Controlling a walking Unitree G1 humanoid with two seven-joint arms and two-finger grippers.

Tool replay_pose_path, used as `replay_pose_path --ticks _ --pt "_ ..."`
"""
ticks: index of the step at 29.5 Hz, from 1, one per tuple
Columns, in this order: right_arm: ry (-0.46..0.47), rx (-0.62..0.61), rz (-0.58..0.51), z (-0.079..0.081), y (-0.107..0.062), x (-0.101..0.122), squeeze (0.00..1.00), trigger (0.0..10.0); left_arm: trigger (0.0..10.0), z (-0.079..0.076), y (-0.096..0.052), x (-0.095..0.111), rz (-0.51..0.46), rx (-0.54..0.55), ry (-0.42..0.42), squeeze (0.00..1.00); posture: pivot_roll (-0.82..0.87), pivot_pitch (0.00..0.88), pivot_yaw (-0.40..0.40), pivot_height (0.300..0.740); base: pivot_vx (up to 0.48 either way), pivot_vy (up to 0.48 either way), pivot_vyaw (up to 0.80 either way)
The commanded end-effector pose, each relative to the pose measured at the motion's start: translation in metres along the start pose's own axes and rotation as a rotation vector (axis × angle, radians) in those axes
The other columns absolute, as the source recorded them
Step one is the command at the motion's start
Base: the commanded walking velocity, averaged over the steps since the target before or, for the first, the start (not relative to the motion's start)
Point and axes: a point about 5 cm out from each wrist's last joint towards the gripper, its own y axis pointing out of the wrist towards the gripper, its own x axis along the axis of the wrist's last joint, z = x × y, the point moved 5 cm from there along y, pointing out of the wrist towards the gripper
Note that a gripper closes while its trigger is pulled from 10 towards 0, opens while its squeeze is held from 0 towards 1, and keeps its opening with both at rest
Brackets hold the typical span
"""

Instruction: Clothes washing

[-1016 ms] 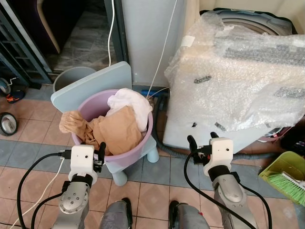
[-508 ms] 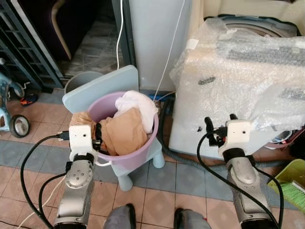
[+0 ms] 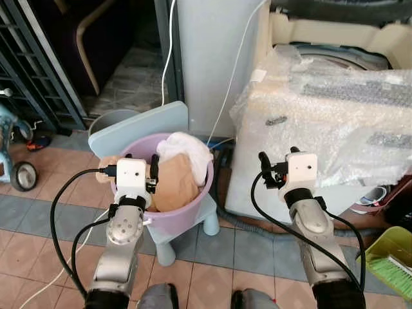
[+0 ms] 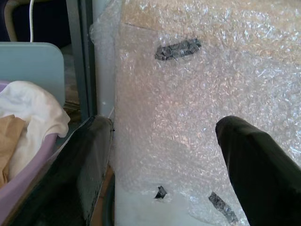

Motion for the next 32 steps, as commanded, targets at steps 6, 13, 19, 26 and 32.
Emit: replay_pose_path --ticks 6,13,19,26,32 --pt "0.001 -0.026 -0.125 -0.019 0.030 0.046 0.00 10.0 10.0 0.007 0.042 0.060 -0.159 0.018 0.008 0.00 0.04 0.000 -0.006 0.740 0.000 0.000 0.00" --pt "0.017 -0.087 -0.107 -0.029 0.017 0.038 0.00 10.0 10.0 0.021 0.037 0.048 -0.137 0.073 0.010 0.00 0.00 0.008 -0.012 0.740 0.000 0.000 0.00" --pt "-0.040 -0.078 -0.077 -0.020 0.007 0.028 0.00 10.0 10.0 0.027 0.032 0.047 -0.119 0.089 -0.027 0.00 0.02 0.021 0.014 0.740 0.000 0.000 0.00" --pt "0.026 -0.087 -0.005 -0.004 -0.006 0.009 0.00 10.0 10.0 0.029 0.011 0.032 -0.079 0.039 0.029 0.00 0.00 0.072 0.057 0.740 0.000 0.000 0.00" --pt "0.014 -0.051 -0.008 0.002 -0.013 0.004 0.00 10.0 10.0 0.030 -0.003 0.020 -0.051 0.050 0.033 0.00 0.01 0.068 0.051 0.740 0.000 0.000 0.00"
